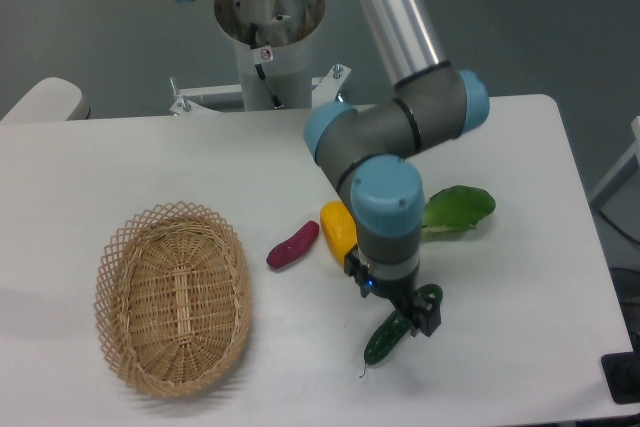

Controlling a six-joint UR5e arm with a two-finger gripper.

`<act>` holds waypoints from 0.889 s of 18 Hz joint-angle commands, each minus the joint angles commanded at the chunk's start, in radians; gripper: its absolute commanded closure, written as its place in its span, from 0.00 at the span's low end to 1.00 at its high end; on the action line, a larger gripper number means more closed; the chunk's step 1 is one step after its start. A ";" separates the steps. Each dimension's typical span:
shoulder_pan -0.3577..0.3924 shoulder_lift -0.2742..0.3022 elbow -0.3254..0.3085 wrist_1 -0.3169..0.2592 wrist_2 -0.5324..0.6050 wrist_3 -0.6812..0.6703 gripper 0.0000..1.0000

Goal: Pick up the cucumber from the table
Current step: 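Lower the open gripper over the cucumber and close on it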

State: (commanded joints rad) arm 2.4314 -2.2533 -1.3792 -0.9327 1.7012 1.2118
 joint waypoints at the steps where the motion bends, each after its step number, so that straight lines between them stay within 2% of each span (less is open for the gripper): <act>1: 0.000 -0.009 0.011 0.000 0.000 0.000 0.00; 6: 0.002 -0.045 0.005 0.017 -0.005 -0.002 0.00; 14: 0.002 -0.037 -0.021 0.015 0.005 -0.015 0.01; 15: 0.002 -0.035 -0.023 0.014 0.005 -0.014 0.08; 16: 0.000 -0.035 -0.027 0.015 0.005 -0.015 0.19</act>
State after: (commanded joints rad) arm 2.4314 -2.2887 -1.4066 -0.9173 1.7058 1.1965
